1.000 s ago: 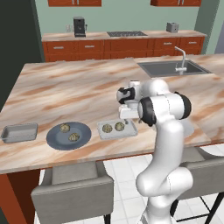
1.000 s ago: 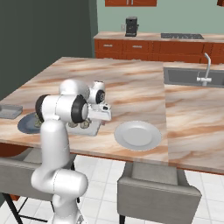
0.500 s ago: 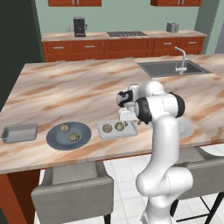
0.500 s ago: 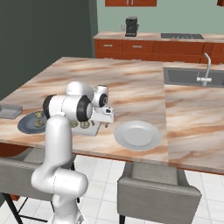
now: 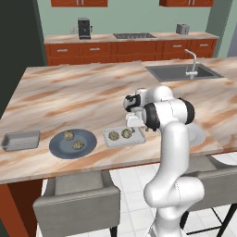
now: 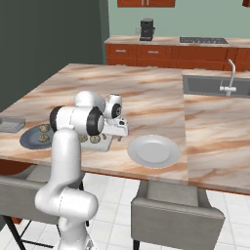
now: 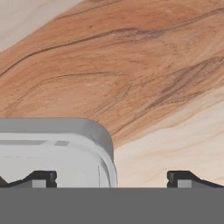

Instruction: Place two dumplings into each of the tupperware containers and then place the containers in the fridge.

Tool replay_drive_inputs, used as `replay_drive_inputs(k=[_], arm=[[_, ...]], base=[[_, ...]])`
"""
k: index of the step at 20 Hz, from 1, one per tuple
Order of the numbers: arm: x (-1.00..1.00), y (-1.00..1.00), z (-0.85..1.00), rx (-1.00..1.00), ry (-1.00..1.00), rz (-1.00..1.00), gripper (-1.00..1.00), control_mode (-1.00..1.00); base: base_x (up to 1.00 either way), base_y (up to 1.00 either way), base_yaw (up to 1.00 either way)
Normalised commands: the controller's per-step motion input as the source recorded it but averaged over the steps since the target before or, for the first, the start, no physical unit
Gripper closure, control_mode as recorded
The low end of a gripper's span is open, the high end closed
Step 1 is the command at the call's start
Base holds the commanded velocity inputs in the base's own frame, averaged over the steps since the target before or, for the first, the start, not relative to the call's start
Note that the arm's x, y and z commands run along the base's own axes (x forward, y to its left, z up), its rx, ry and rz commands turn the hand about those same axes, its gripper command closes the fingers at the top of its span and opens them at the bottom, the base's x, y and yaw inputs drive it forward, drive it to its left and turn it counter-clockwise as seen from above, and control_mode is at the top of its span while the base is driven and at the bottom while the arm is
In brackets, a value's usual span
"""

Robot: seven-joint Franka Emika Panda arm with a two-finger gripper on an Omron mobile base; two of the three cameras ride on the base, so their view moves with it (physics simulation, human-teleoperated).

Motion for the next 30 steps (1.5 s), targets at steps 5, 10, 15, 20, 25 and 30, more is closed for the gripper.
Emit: replay_drive_inputs(k=[5, 10, 15, 20, 25, 30], arm=[[0.0, -0.31, 0.0, 0.01, 0.0, 0.0, -1.0, -1.0], [0.0, -0.05, -0.15, 0.0, 0.0, 0.0, -1.0, -1.0], [0.0, 0.21, -0.18, 0.0, 0.0, 0.0, -1.0, -1.0], [0.0, 0.23, -0.1, 0.0, 0.0, 0.0, -1.0, -1.0], [0.0, 0.22, -0.09, 0.0, 0.0, 0.0, -1.0, -1.0], [0.0, 0.1, -0.17, 0.0, 0.0, 0.0, 1.0, -1.0]], base=[[0.0, 0.0, 0.0], [0.0, 0.0, 0.0], [0.0, 0.0, 0.0], [0.0, 0.0, 0.0], [0.0, 0.0, 0.0], [0.0, 0.0, 0.0]])
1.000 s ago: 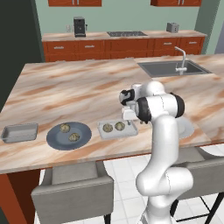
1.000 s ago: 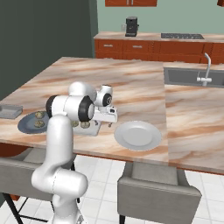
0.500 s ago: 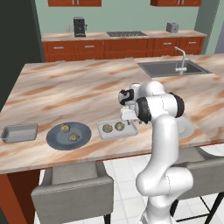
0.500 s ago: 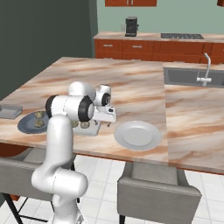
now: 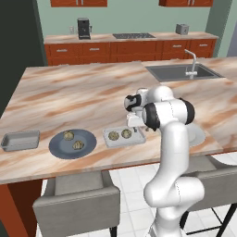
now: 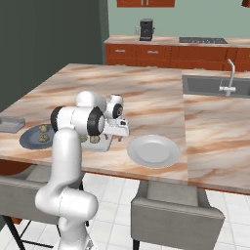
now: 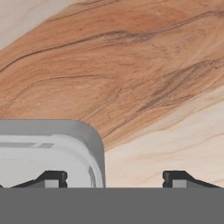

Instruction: Place two dumplings into each of the tupperware containers and then place the containers in the fridge.

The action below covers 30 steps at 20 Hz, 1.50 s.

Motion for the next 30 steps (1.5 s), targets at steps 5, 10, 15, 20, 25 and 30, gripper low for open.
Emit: replay_drive_inputs(k=[5, 10, 15, 20, 25, 30], arm=[[0.0, 0.0, 0.0, 0.0, 0.0, 0.0, 1.0, -1.0], [0.0, 0.0, 0.0, 0.0, 0.0, 0.0, 1.0, -1.0], [0.0, -0.05, 0.13, 0.0, 0.0, 0.0, 1.0, -1.0], [-0.09, -0.07, 0.53, 0.0, 0.0, 0.0, 1.0, -1.0], [-0.34, -0.23, 0.79, 0.0, 0.08, -0.05, 1.0, -1.0], [-0.85, -0.23, 0.77, 0.0, 0.11, -0.22, 1.0, -1.0]], base=[[0.0, 0.0, 0.0], [0.0, 0.0, 0.0], [0.0, 0.0, 0.0], [0.0, 0.0, 0.0], [0.0, 0.0, 0.0], [0.0, 0.0, 0.0]])
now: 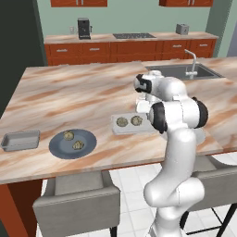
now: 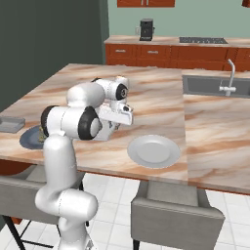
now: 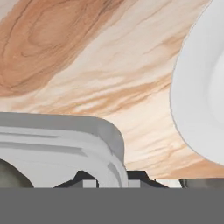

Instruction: Place two dumplings into each of the tupperware containers and then place the containers in the fridge.

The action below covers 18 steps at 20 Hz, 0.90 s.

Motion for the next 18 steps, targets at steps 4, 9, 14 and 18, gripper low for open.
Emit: replay_drive_inputs(k=[4, 9, 14, 18], arm=[[-0.88, -0.04, 0.69, 0.0, 0.14, -0.35, 1.0, -1.0], [-0.79, 0.08, 0.49, -0.04, 0.06, -0.55, 1.0, -1.0], [-0.61, 0.25, 0.18, -0.13, 0.04, -0.64, 1.0, -1.0], [-0.49, 0.34, 0.21, -0.17, 0.16, -0.58, 1.0, -1.0]], base=[[0.0, 0.0, 0.0], [0.0, 0.0, 0.0], [0.0, 0.0, 0.0], [0.0, 0.0, 0.0]])
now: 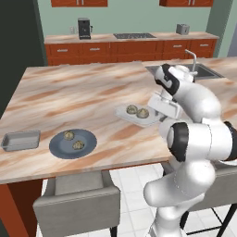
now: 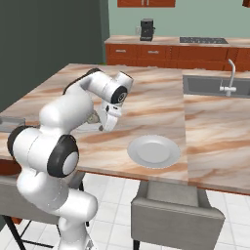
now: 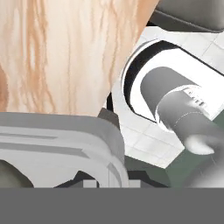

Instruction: Place two dumplings into each of the tupperware containers and then place the containers in the fridge.

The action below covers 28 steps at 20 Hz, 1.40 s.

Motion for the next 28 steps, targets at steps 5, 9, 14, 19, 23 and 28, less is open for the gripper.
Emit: replay_drive_inputs(k=[5, 9, 14, 19, 23, 28], arm=[[-0.53, 0.09, 0.18, -0.12, 0.21, -0.52, 1.0, -1.0], [-0.2, 0.34, 0.04, -0.24, 0.04, -0.42, 1.0, -1.0], [-0.22, 0.29, 0.31, -0.24, -0.18, -0.1, 1.0, -1.0], [-0.25, -0.02, 0.25, -0.05, -0.27, 0.0, 1.0, -1.0], [-0.28, -0.03, 0.04, -0.12, -0.05, -0.01, 1.0, -1.0], [-0.01, -0.03, 0.08, -0.06, 0.0, 0.0, 1.0, -1.0]], base=[[0.0, 0.0, 0.0], [0.0, 0.0, 0.0], [0.0, 0.0, 0.0], [0.0, 0.0, 0.0], [0.0, 0.0, 0.0], [0.0, 0.0, 0.0]])
